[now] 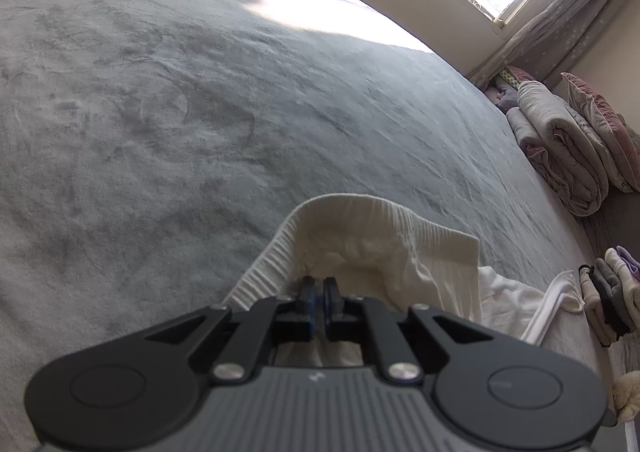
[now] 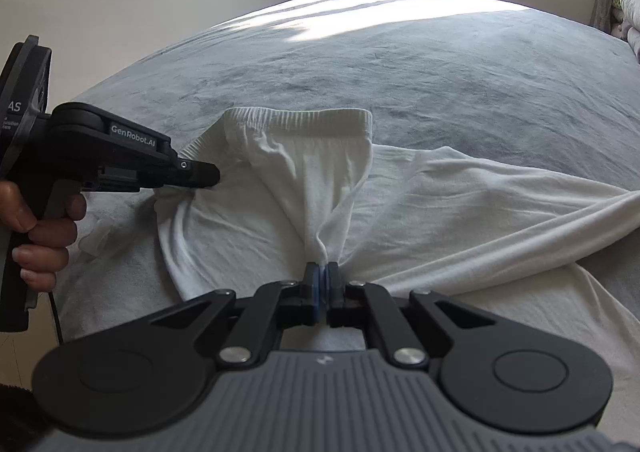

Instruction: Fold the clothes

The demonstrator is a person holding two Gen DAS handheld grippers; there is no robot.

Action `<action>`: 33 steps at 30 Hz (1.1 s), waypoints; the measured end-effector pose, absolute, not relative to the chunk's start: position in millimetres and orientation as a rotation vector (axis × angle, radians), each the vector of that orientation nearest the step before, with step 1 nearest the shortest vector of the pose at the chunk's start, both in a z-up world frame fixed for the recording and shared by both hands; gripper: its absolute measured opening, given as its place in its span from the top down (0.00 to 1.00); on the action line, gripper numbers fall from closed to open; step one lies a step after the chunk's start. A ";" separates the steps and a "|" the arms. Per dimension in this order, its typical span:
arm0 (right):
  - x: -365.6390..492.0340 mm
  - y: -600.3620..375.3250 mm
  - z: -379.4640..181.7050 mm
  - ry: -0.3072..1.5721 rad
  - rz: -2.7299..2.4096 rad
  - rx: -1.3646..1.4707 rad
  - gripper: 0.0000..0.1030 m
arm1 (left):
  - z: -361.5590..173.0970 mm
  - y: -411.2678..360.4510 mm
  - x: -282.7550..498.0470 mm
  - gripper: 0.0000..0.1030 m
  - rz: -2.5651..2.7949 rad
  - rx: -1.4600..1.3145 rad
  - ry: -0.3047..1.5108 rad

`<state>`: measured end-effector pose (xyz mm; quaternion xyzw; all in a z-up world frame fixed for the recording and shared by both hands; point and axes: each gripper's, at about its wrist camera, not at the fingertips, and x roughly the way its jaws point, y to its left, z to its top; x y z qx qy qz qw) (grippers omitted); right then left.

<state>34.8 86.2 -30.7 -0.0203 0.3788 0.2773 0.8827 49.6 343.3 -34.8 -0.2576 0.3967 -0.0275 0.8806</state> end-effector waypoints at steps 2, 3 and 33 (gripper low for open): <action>35.7 81.0 -29.1 0.789 0.600 0.000 0.85 | -34.2 345.2 45.5 0.94 -0.074 -0.543 0.828; 37.7 78.7 -27.0 0.788 0.610 0.026 0.85 | -34.0 345.8 43.6 0.94 -0.083 -0.545 0.827; 75.9 114.7 -17.3 0.667 0.826 0.325 0.91 | -57.2 394.3 37.0 0.54 -0.326 -1.129 0.750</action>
